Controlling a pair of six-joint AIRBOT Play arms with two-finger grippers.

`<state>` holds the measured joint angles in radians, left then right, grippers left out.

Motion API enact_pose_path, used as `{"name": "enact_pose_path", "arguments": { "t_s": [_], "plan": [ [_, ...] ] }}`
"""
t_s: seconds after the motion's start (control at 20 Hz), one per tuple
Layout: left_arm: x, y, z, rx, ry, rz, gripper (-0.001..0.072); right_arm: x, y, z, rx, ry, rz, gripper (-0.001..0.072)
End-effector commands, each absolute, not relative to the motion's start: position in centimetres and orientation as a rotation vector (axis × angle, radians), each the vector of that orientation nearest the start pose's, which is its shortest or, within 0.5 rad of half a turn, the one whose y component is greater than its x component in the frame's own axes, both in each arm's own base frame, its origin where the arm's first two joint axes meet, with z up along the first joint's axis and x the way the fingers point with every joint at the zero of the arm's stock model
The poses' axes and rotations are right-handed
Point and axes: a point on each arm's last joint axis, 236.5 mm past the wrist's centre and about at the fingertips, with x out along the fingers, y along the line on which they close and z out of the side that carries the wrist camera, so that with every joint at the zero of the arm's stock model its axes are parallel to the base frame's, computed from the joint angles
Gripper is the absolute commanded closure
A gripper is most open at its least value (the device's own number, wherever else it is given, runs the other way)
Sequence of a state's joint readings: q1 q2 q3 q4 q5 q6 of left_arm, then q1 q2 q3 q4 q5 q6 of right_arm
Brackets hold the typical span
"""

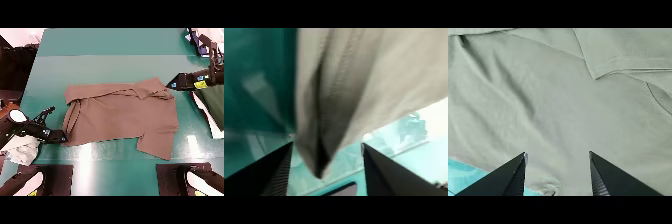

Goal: Fold the shirts.

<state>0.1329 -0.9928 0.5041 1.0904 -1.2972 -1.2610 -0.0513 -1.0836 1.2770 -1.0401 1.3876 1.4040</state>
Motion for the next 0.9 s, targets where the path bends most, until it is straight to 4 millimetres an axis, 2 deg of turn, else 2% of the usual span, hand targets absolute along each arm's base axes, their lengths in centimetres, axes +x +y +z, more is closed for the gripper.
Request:
{"name": "enact_pose_path", "arguments": {
  "t_s": [0.0,0.05,0.1,0.2,0.3,0.4,0.45,0.55,0.6,0.65,0.85],
  "plan": [
    [17.9,-7.8,-8.3,-0.384,1.65,-0.342,0.0526,34.1,10.0,13.5,0.278,1.127,0.452,0.0271],
    [18.0,-8.0,-8.1,-0.393,1.645,-0.349,0.0673,33.7,10.0,13.3,0.275,1.142,0.455,0.0271],
    [18.2,-8.4,-8.0,-0.408,1.635,-0.362,0.0682,33.3,10.0,13.1,0.267,1.162,0.456,0.027],
    [18.8,-8.7,-7.3,-0.417,1.616,-0.38,0.0683,31.7,9.4,11.6,0.245,1.238,0.444,0.0271],
    [20.2,-8.6,-5.8,-0.398,1.58,-0.393,0.0683,29.2,7.7,8.3,0.233,1.333,0.385,0.0271],
    [21.6,-8.5,-4.2,-0.38,1.544,-0.407,0.0683,27.2,5.1,4.8,0.323,1.394,0.291,0.0271],
    [22.2,-8.5,-3.5,-0.373,1.528,-0.413,0.0683,26.6,3.2,3.1,0.392,1.403,0.219,0.0271],
    [23.0,-8.5,-2.6,-0.368,1.501,-0.418,0.0682,25.2,-0.3,0.4,0.522,1.414,0.104,0.0271],
    [23.2,-8.7,-2.4,-0.375,1.493,-0.422,0.0682,24.3,-1.4,-0.8,0.583,1.431,0.068,0.0271],
    [23.3,-8.9,-2.3,-0.384,1.487,-0.426,0.0682,23.7,-2.0,-1.9,0.659,1.437,0.053,0.0271],
    [23.6,-9.4,-2.0,-0.411,1.474,-0.438,0.0683,24.1,-2.0,-5.4,0.89,1.416,0.085,0.0271]
  ]
}}
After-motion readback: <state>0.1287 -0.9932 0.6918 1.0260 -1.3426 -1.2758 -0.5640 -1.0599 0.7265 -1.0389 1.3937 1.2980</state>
